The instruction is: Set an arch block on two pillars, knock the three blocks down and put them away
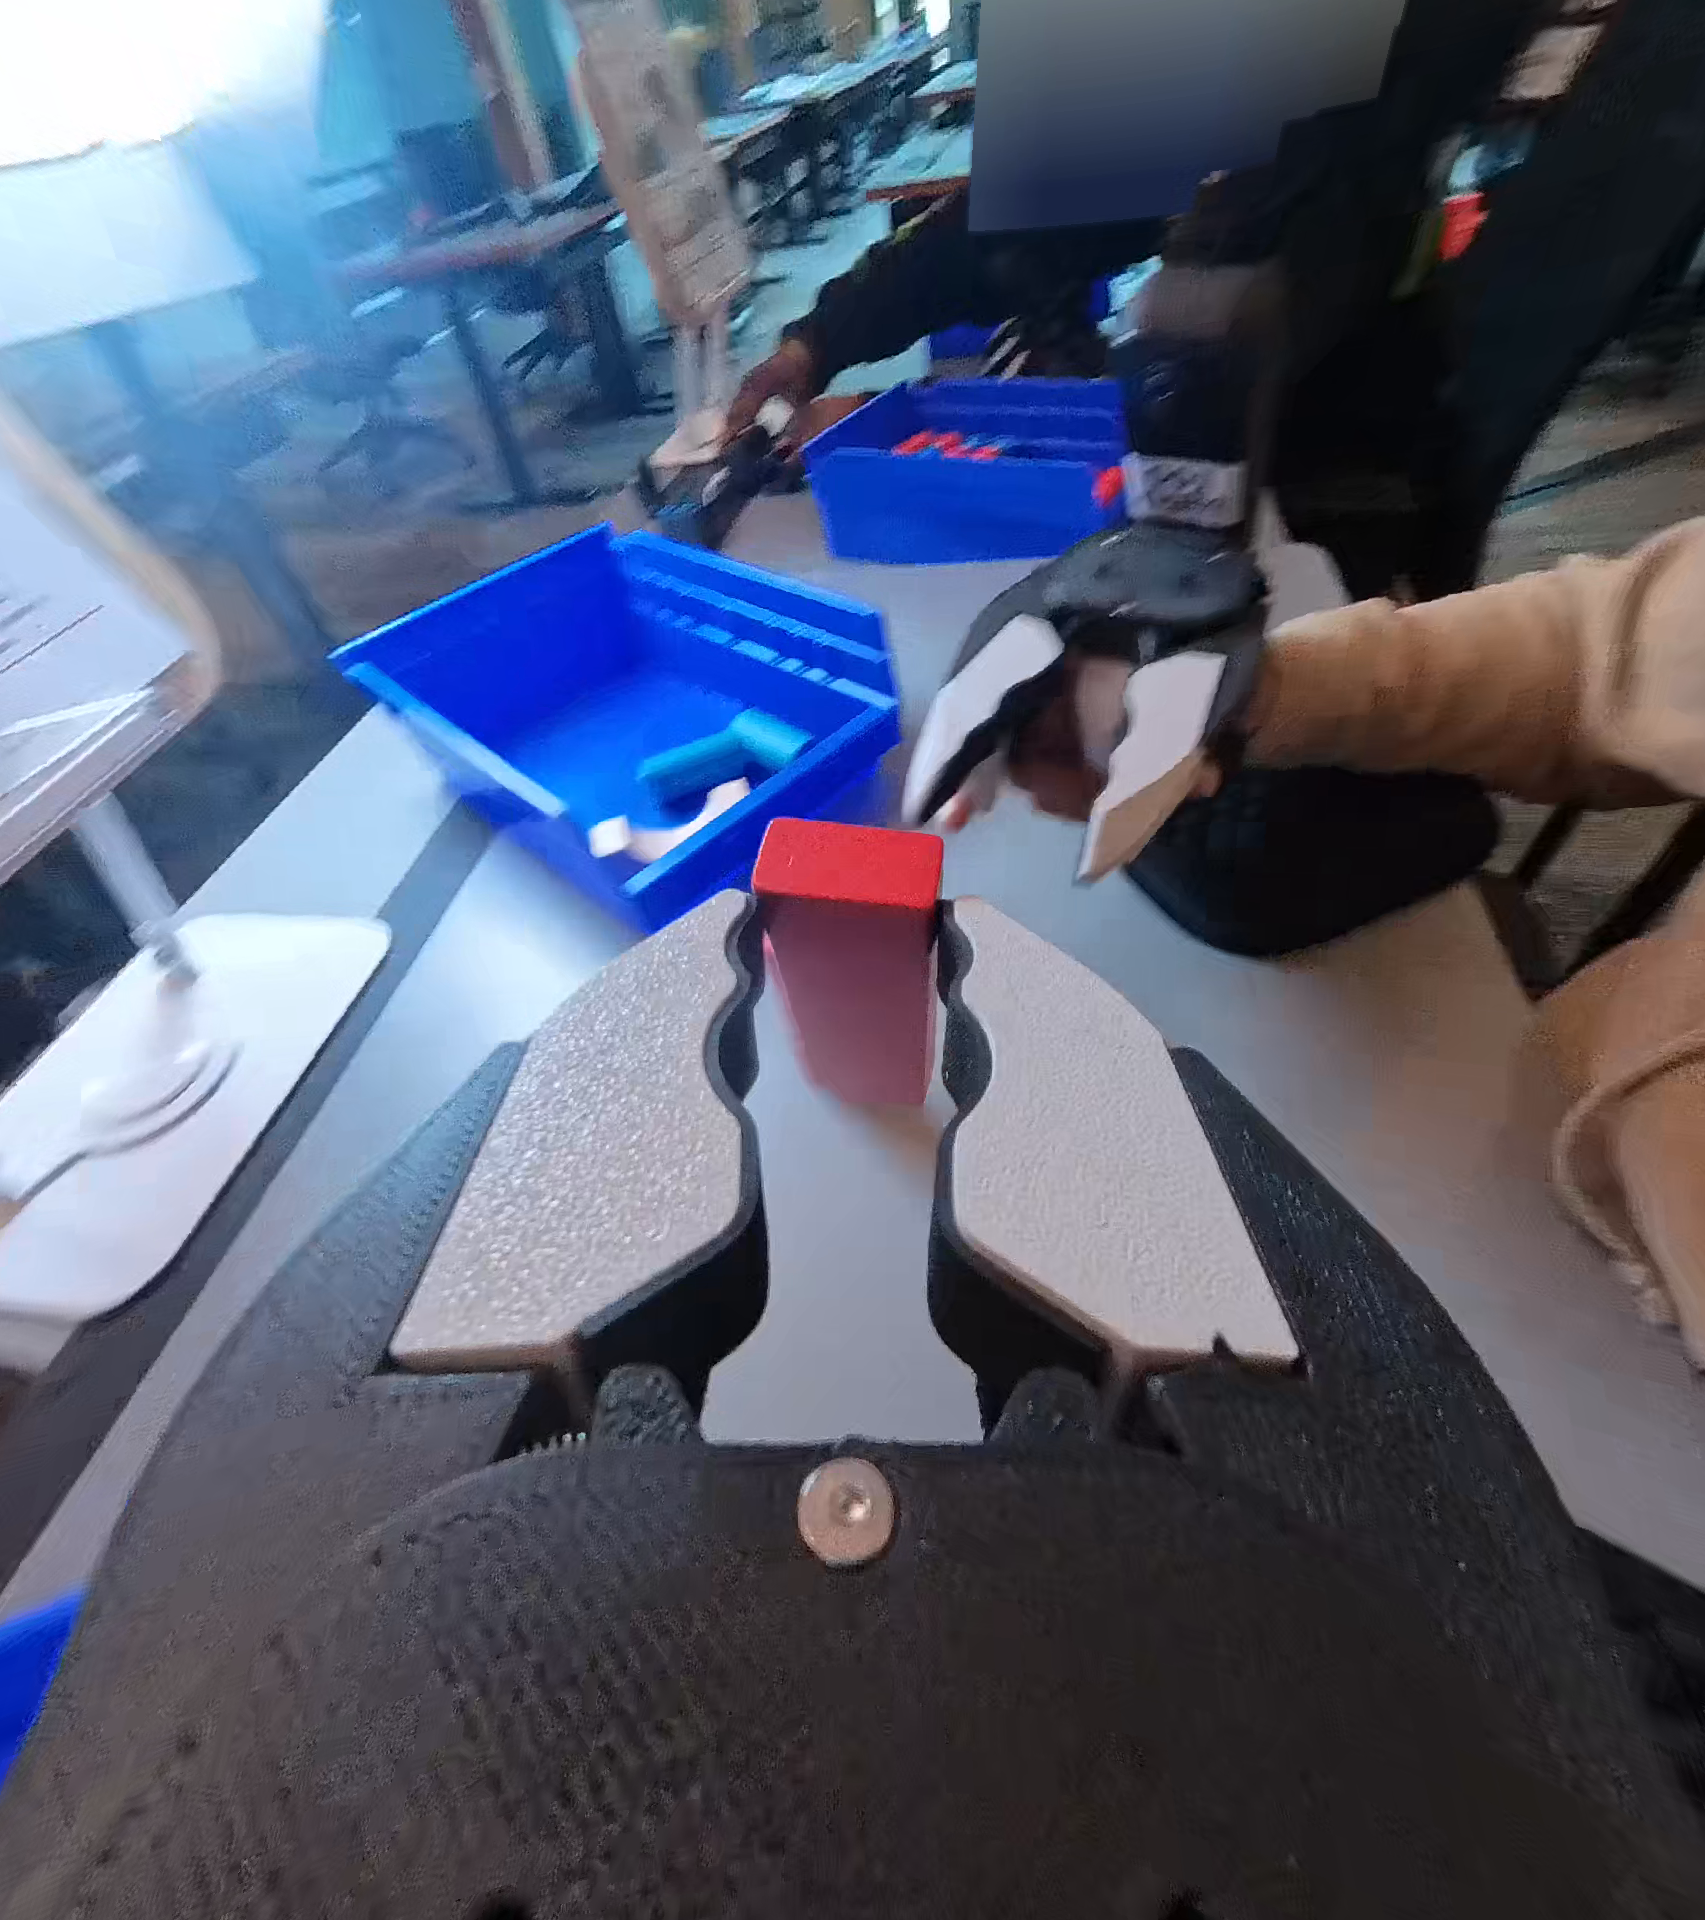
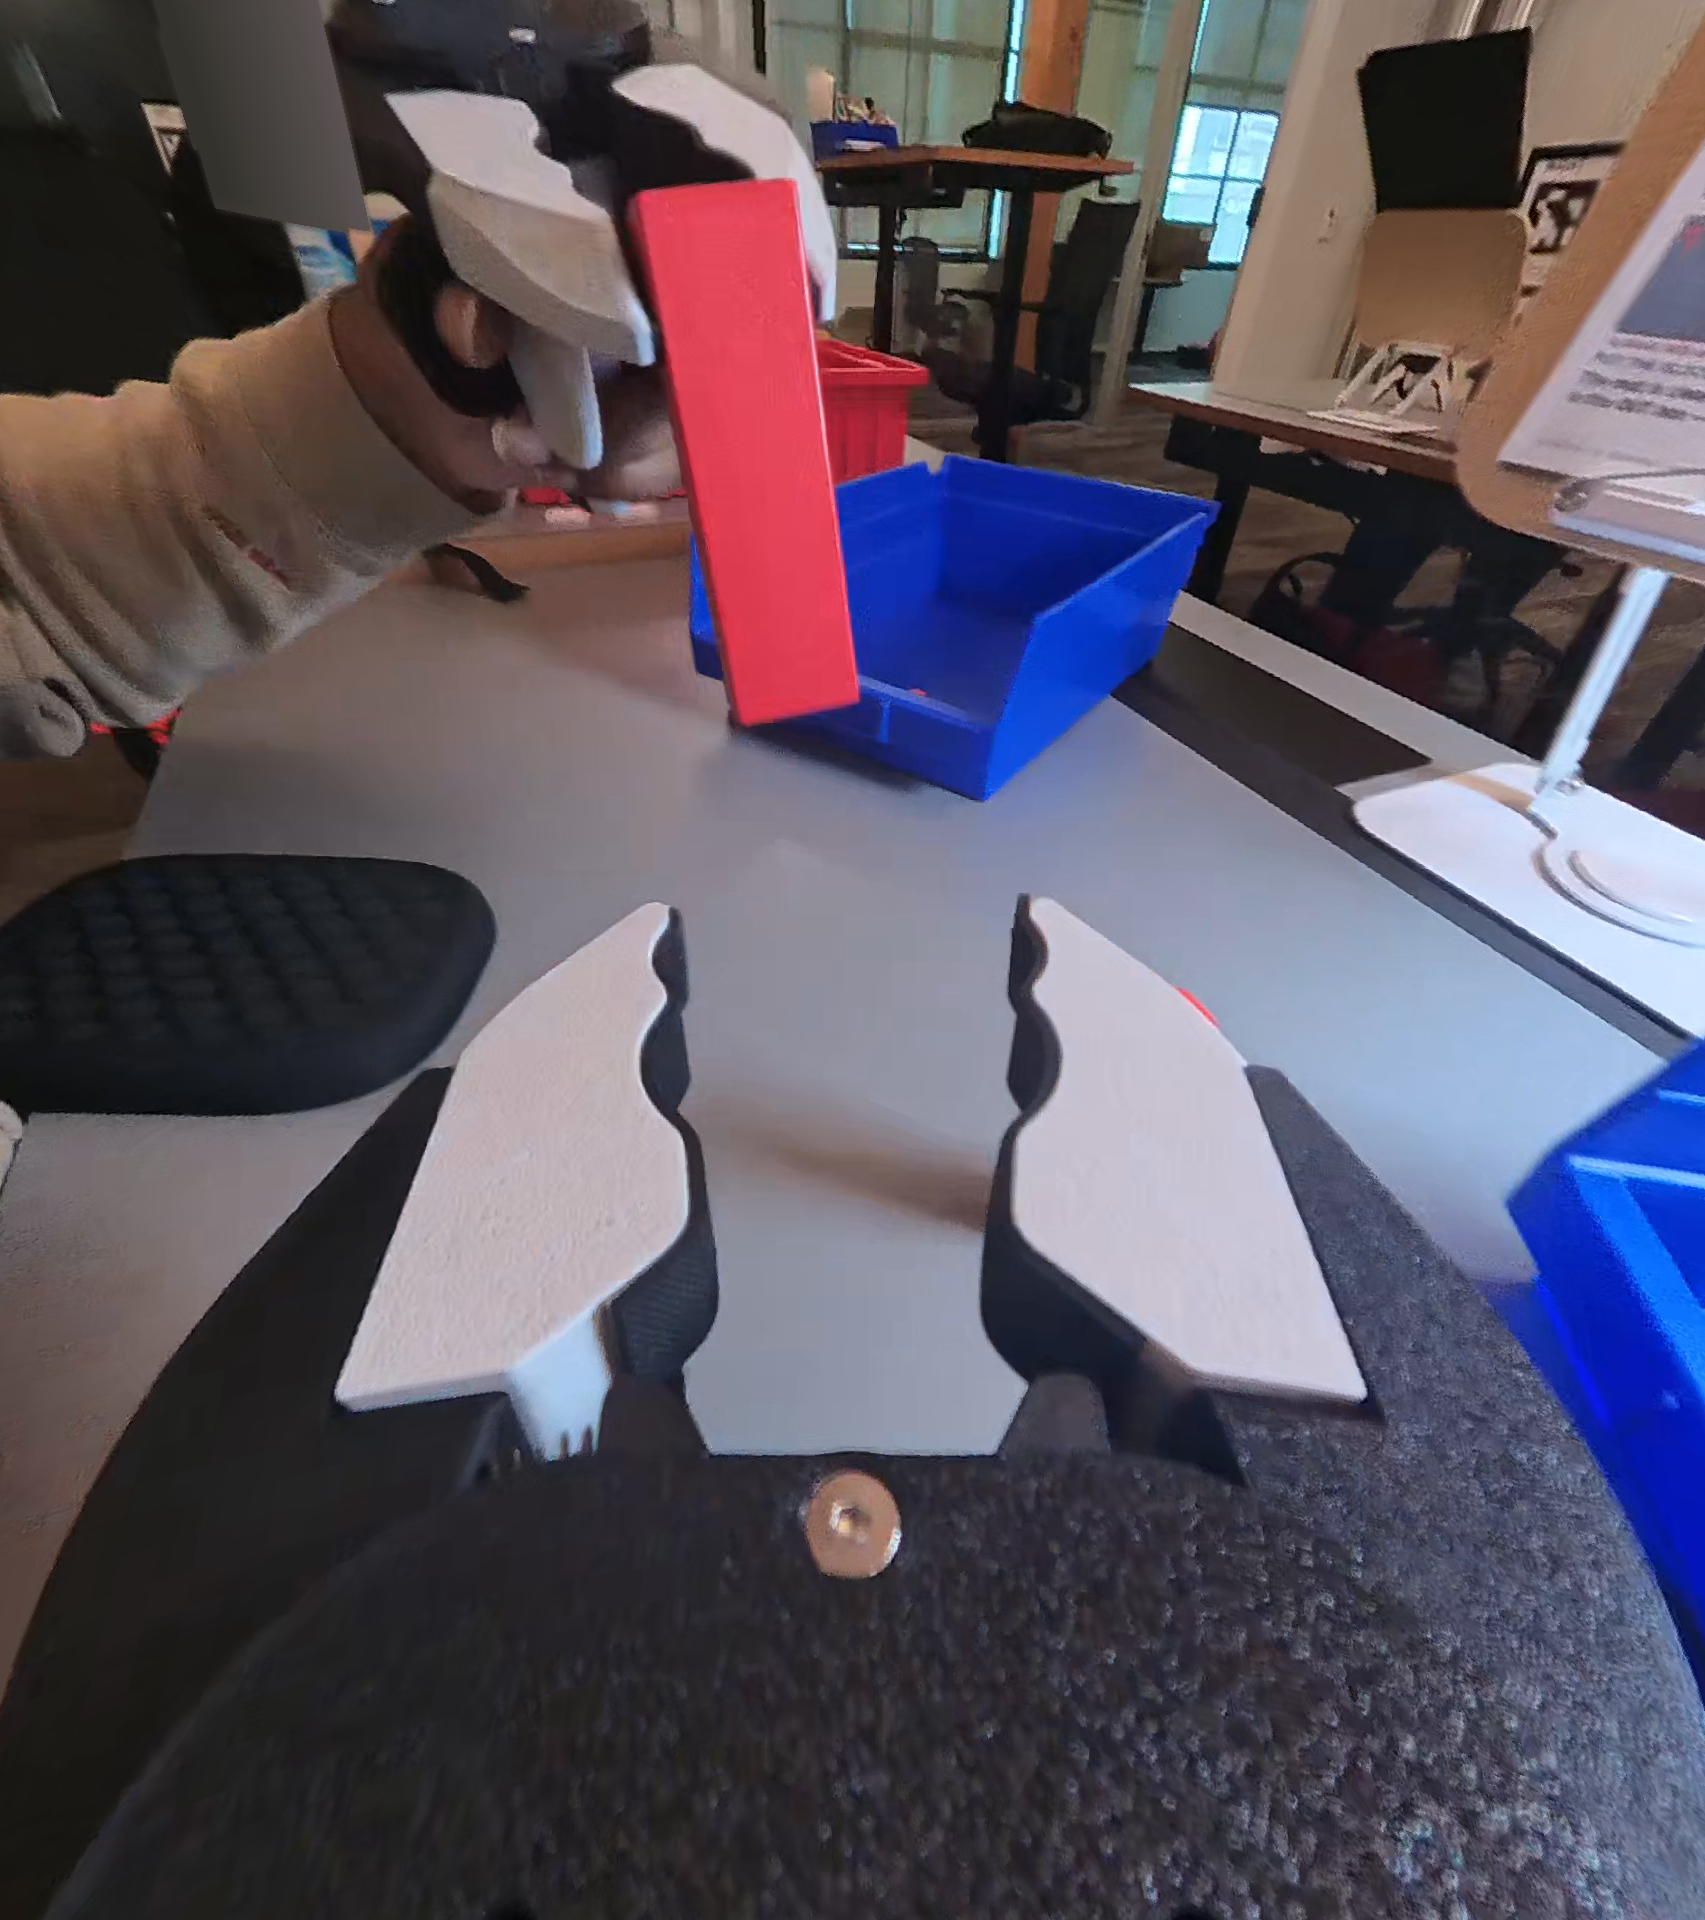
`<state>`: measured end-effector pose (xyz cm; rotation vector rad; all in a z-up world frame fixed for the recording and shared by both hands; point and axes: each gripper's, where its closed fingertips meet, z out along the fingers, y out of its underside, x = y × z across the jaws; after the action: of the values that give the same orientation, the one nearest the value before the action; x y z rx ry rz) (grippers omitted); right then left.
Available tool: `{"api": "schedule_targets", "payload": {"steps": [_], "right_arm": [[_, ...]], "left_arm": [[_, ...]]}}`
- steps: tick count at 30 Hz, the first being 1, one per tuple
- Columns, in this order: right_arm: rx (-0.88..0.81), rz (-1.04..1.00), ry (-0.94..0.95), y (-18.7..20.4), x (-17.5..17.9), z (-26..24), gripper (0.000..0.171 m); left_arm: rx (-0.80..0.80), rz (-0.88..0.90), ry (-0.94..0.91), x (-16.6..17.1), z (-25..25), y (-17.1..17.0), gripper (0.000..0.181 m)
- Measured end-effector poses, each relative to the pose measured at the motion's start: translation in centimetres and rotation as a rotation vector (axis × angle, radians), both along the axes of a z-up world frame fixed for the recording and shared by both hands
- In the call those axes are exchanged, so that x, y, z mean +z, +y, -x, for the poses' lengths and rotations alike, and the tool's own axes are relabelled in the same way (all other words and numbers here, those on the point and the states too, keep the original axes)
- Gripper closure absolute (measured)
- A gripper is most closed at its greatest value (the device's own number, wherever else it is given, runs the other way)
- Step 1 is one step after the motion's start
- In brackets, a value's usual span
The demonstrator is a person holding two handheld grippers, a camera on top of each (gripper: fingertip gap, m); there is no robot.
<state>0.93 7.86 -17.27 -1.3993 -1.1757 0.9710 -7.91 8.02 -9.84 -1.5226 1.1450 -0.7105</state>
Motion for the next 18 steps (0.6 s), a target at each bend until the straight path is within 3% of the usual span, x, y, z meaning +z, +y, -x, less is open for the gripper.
{"api": "schedule_targets", "payload": {"steps": [4,7,18], "right_arm": [[0.027,-0.037,0.001,-2.3,-0.6,2.4,0.11],[0.027,-0.098,0.012,-2.9,-0.6,2.5,0.138],[0.14,-0.07,0.0,-3.8,-1.0,1.8,0.138]], "left_arm": [[-0.145,-0.034,-0.025,0.0,-5.5,-3.7,0.149],[-0.193,-0.021,-0.004,-0.8,-7.4,-4.5,0.149],[-0.213,0.003,0.209,-1.8,-7.0,-4.7,0.149]]}}
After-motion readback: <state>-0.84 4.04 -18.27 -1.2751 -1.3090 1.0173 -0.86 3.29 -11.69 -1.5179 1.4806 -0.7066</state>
